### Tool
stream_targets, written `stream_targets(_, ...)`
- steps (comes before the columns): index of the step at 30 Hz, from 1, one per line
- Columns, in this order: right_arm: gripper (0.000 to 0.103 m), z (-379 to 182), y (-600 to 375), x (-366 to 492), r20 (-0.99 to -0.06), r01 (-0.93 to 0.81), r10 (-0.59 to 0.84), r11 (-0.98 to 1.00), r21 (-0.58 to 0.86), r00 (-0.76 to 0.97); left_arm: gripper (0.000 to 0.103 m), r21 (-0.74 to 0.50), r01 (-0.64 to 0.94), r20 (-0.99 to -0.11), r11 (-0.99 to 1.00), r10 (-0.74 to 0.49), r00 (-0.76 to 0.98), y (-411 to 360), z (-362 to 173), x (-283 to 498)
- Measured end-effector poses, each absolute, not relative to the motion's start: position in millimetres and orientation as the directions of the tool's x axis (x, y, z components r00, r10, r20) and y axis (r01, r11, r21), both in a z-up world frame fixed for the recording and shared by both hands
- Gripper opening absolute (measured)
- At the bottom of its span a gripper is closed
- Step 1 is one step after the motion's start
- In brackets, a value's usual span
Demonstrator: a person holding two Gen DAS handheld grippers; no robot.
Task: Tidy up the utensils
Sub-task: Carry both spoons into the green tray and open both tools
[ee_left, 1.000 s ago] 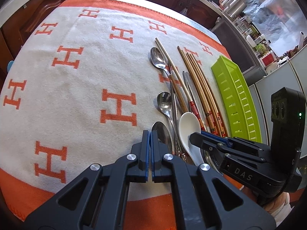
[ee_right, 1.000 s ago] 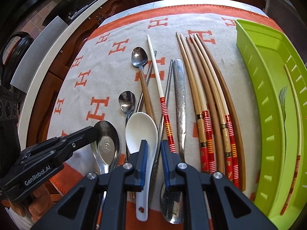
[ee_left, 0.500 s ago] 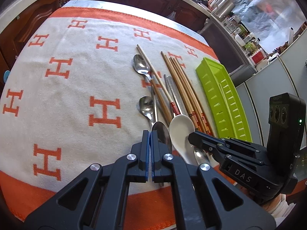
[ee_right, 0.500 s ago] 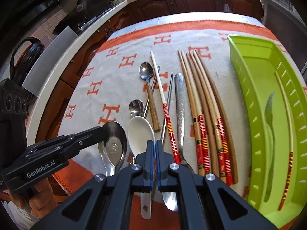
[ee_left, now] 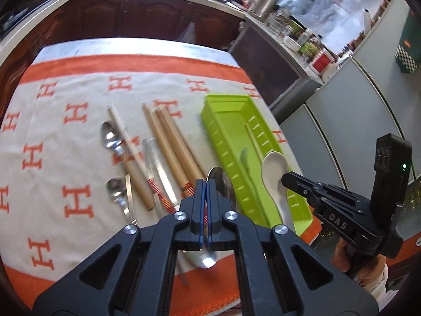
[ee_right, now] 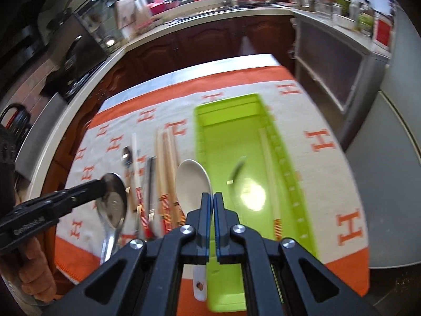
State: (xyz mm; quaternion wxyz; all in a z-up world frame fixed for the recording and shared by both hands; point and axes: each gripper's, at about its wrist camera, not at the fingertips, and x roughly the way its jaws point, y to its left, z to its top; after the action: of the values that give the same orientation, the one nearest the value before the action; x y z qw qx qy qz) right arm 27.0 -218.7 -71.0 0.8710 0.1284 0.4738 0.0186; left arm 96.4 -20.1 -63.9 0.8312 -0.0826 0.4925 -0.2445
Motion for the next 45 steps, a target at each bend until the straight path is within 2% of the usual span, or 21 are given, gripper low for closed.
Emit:
stream_targets(4,0.002,-77.5,-251.9,40.9,-0.824,0.138,0.105,0.966,0.217,0.556,0.000,-0.345,0.382,-0.781,0.857,-0.488,0.390,-67.8,-53.6,105.9)
stream_targets(11,0.002,-102.6,-281.7,83.0,-0.830,0.164,0.132,0.952,0.259,0.542,0.000,-0.250,0.413,-0.825,0.876,-0.416,0.384,-129.6,-67.1,140.4)
stream_targets(24,0.004,-128.1,-273.5,129.5,-0.857,0.133,0.141,0.963,0.235,0.496,0.000,-0.067,0.383,-0.854,0.921,-0.251,0.455,-169.3,-104.1,223.3)
stream_targets(31,0.006,-132.4,-276.3,134.0,-0.857,0.130,0.162,0.958,0.256,0.490,0.000,-0.029,0.384,-0.861,0.923,-0.218,0.459,-176.7,-118.5,237.5)
stream_targets(38,0.006,-125.4,-281.0,124.4,-0.842,0.137,0.189,0.946,0.295,0.505,0.001,-0.063,0.380,-0.881,0.923,-0.230,0.413,-163.1,-109.9,222.6)
stream_targets(42,0.006,-120.4,-278.6,111.0,-0.838,0.138,0.202,0.941,0.311,0.507,0.006,-0.071,0.378,-0.881,0.923,-0.236,0.411,-150.0,-96.2,200.0)
stream_targets(45,0.006,-115.4,-275.1,98.6,-0.833,0.136,0.225,0.932,0.335,0.506,0.019,-0.068,0.371,-0.881,0.926,-0.230,0.412,-137.5,-87.2,180.3)
